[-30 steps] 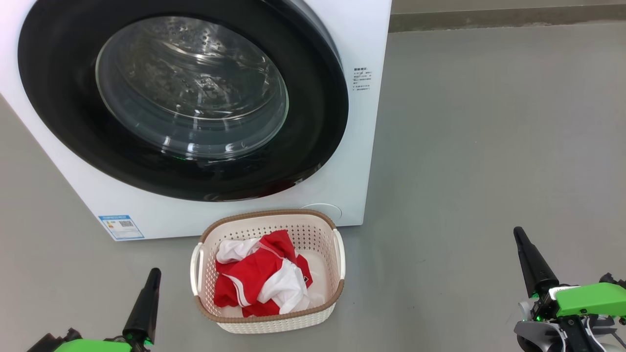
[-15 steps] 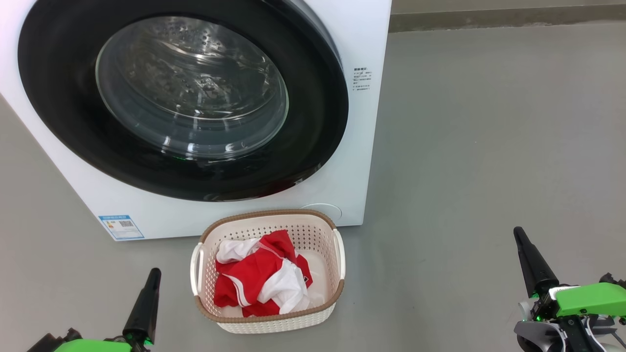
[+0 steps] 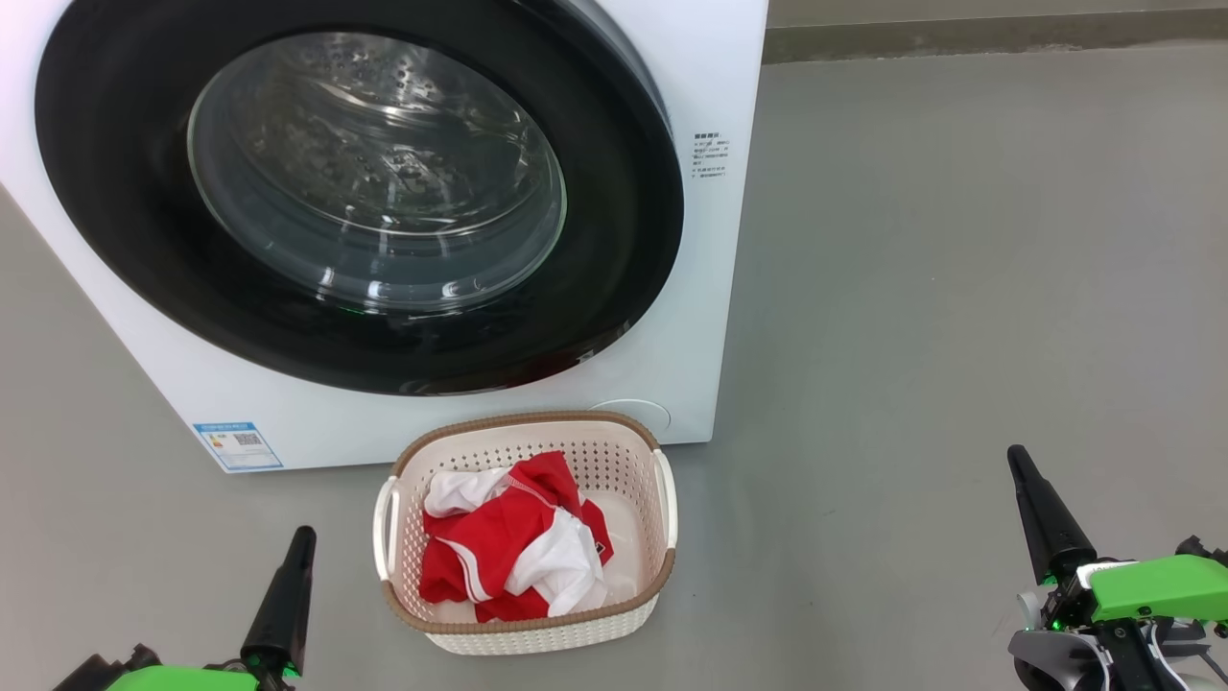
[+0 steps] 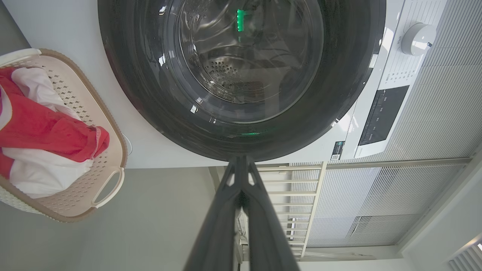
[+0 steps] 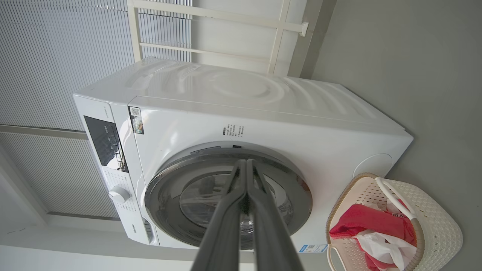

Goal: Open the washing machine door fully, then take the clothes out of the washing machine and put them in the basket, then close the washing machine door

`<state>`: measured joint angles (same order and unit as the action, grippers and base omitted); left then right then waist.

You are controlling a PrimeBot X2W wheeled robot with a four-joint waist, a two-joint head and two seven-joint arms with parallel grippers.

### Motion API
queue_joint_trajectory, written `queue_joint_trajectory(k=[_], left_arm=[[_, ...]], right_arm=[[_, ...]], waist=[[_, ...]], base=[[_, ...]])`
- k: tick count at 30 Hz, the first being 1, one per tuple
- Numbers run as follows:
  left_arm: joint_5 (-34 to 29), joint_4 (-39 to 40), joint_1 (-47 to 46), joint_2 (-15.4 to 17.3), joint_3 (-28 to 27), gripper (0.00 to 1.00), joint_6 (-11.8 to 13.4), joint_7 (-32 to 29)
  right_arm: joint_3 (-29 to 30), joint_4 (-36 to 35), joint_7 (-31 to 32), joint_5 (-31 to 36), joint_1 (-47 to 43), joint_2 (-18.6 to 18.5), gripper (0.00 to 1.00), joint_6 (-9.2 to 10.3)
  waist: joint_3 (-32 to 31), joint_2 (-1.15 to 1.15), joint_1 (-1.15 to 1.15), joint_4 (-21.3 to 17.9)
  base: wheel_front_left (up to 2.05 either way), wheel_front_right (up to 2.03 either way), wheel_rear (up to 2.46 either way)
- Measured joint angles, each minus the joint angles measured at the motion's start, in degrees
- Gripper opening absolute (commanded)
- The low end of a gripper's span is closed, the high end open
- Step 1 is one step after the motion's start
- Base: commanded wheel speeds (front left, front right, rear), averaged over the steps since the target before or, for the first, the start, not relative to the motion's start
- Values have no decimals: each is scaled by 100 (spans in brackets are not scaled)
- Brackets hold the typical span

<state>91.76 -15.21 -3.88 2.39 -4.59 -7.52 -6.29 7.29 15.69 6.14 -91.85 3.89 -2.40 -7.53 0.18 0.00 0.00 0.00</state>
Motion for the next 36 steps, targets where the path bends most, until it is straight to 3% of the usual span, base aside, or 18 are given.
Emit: queue_joint_trajectory(k=[36], left_arm=[[1, 0, 0, 0, 0, 0, 0, 0]], right_arm=[[1, 0, 0, 0, 0, 0, 0, 0]], waist=[[0, 0, 0, 0]], base=[[0, 0, 0]])
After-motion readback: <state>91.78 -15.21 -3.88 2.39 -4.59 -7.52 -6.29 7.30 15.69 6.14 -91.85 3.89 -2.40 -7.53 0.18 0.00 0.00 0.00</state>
